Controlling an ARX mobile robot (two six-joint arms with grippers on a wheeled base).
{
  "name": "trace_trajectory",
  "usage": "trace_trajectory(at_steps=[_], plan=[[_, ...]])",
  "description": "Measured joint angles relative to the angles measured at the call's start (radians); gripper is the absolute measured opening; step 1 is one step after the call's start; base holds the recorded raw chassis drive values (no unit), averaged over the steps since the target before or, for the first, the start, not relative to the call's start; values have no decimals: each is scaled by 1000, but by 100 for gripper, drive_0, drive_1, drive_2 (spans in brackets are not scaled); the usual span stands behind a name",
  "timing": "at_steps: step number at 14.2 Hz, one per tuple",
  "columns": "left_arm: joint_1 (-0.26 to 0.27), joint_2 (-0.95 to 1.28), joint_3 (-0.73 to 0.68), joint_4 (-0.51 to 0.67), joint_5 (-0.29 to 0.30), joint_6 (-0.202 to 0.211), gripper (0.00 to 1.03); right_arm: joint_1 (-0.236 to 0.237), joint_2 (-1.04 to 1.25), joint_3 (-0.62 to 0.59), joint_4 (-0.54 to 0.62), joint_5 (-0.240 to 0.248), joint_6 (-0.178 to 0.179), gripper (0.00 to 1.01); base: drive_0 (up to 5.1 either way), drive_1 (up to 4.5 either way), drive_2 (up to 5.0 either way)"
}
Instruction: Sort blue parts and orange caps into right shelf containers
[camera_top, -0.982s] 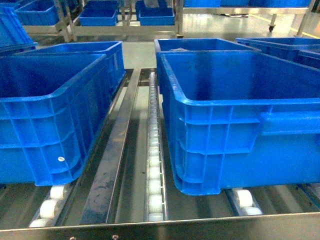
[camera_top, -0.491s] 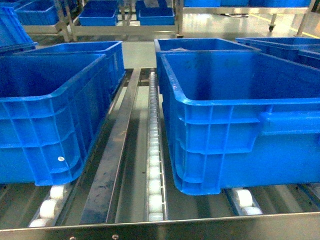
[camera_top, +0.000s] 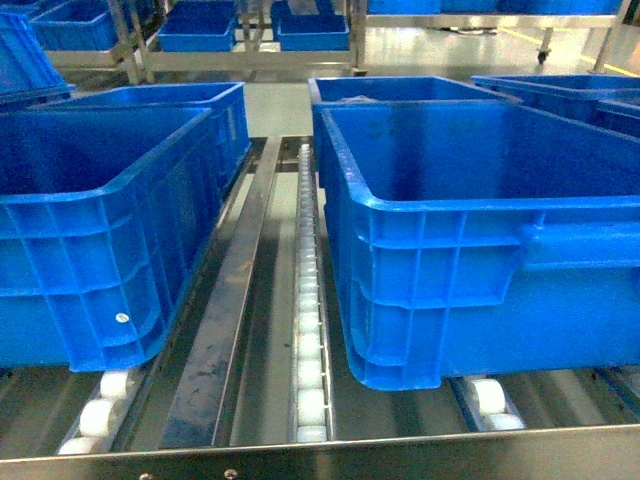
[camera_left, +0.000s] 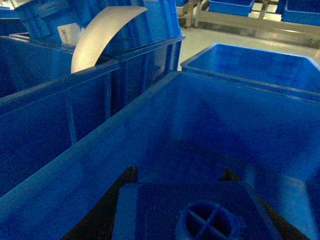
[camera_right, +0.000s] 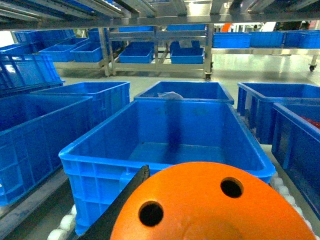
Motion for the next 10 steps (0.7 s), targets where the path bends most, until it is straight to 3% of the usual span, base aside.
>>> trace_trajectory(at_steps=[9,10], plan=[[10,0,6,8,6,-12,43,0,0,0,0,0,0,42,0,0,0],[10,5,30,11,10,11,43,0,0,0,0,0,0,42,0,0,0]])
